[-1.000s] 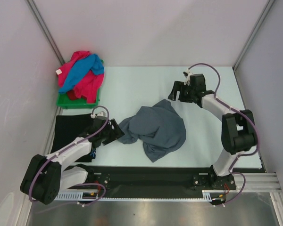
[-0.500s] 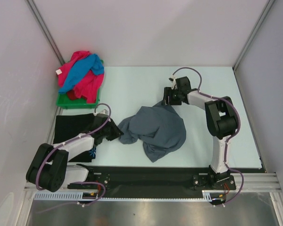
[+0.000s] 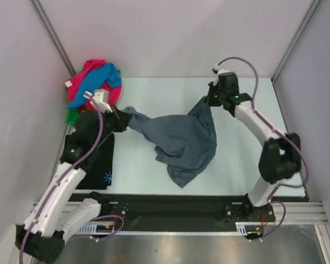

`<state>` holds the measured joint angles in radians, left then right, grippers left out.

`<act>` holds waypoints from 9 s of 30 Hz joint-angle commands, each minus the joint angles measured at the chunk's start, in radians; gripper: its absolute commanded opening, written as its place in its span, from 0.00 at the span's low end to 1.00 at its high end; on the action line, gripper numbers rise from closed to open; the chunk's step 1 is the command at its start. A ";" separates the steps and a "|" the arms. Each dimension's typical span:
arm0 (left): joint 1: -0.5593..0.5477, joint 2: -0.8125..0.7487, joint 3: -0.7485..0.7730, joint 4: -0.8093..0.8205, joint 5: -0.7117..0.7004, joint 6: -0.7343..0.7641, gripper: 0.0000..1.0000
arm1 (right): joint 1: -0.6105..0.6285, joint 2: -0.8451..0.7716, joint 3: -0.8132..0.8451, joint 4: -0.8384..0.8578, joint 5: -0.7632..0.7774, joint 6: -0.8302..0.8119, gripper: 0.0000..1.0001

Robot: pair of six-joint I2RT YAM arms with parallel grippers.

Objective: Fold and stack the t-shirts
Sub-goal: Flatten the tshirt out

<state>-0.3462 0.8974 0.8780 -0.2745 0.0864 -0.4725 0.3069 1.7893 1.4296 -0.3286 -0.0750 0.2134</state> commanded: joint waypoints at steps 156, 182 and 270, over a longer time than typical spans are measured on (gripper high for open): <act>-0.285 0.154 -0.232 0.111 -0.139 -0.235 0.54 | 0.116 0.088 -0.216 0.333 -0.439 0.159 0.47; -0.066 -0.262 -0.320 -0.232 -0.030 -0.239 0.58 | 0.143 0.237 -0.116 0.281 -0.401 0.139 0.47; -0.270 0.012 -0.458 -0.430 -0.329 -0.613 0.64 | -0.330 -0.846 -0.482 -0.194 -0.170 0.196 0.00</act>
<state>-0.5720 0.9241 0.4534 -0.6964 -0.2165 -0.9684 -0.0235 0.9730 0.9512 -0.5488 -0.2279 0.4137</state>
